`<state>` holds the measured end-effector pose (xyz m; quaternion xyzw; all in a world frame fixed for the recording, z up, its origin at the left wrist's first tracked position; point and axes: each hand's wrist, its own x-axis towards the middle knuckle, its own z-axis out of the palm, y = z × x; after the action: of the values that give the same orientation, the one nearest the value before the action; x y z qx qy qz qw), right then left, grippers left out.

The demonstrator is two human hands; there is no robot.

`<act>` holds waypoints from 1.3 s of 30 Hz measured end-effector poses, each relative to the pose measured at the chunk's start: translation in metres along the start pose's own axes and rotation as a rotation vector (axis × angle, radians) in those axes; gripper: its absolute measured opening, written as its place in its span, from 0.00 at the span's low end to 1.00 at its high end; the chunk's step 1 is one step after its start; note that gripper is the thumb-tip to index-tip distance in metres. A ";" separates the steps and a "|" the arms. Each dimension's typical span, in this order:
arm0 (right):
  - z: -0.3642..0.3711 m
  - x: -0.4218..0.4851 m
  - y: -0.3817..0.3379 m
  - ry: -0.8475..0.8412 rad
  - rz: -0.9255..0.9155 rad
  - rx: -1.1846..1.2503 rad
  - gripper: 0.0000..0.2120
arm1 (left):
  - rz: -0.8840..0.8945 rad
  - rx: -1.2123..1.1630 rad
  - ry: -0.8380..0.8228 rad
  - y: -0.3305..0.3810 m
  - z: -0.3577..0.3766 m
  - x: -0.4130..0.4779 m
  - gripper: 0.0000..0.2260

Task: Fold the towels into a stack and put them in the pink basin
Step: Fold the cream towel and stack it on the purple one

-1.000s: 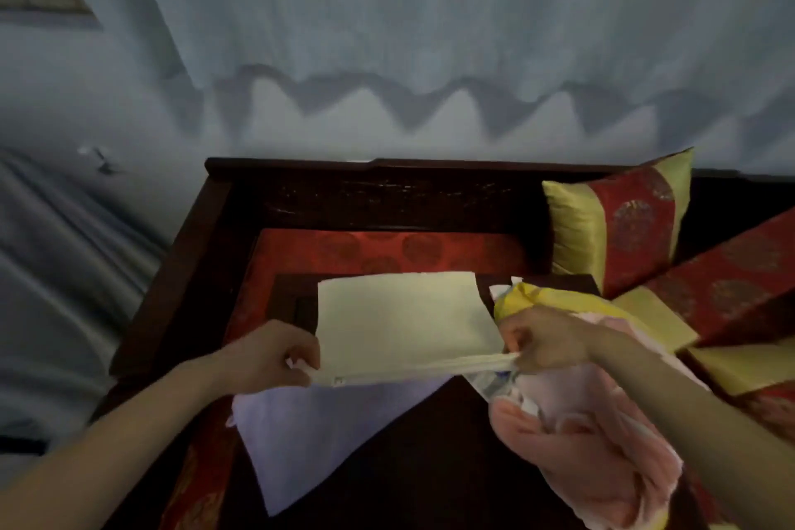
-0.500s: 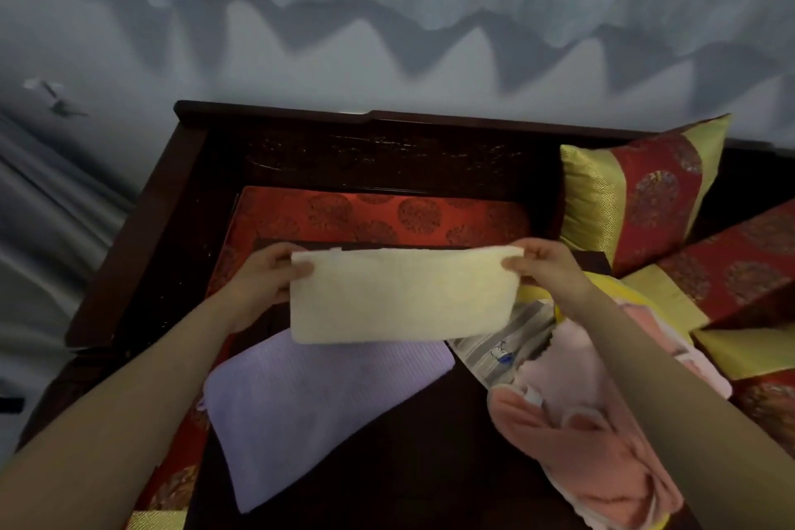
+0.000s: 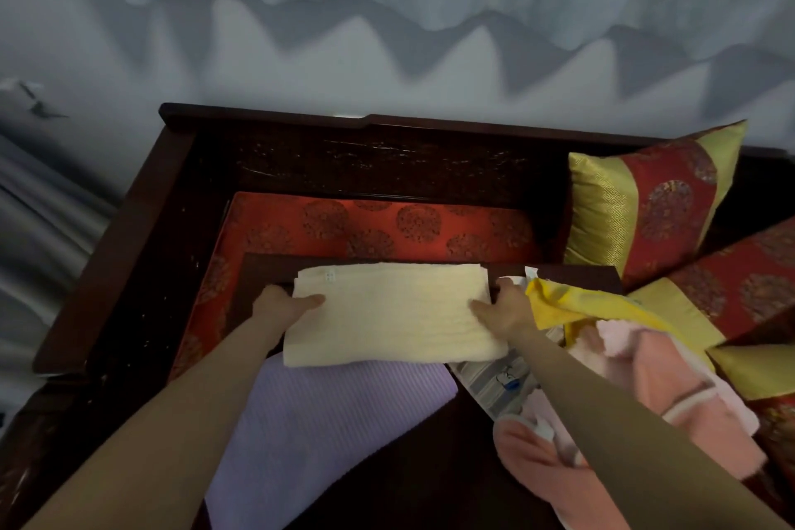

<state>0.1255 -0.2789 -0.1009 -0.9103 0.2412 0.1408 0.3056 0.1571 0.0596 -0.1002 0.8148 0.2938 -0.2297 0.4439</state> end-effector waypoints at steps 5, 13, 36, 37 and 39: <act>0.005 -0.001 -0.001 -0.092 0.183 0.029 0.23 | -0.067 -0.202 -0.164 0.009 0.009 -0.018 0.26; -0.012 -0.036 -0.032 0.149 -0.283 0.005 0.12 | 0.496 -0.038 0.175 0.005 -0.009 -0.098 0.15; 0.094 -0.121 -0.013 -0.138 -0.722 -0.564 0.30 | 0.269 0.182 0.331 -0.137 -0.009 -0.110 0.45; 0.097 -0.122 -0.017 -0.135 -0.673 -0.548 0.30 | 0.290 0.193 0.305 -0.128 -0.016 -0.098 0.44; 0.102 -0.124 -0.029 -0.130 -0.622 -0.519 0.31 | 0.330 0.212 0.273 -0.117 -0.025 -0.078 0.45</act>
<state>0.0253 -0.1517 -0.1155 -0.9759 -0.1090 0.1549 0.1082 0.0233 0.1105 -0.1071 0.9174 0.1880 -0.0713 0.3435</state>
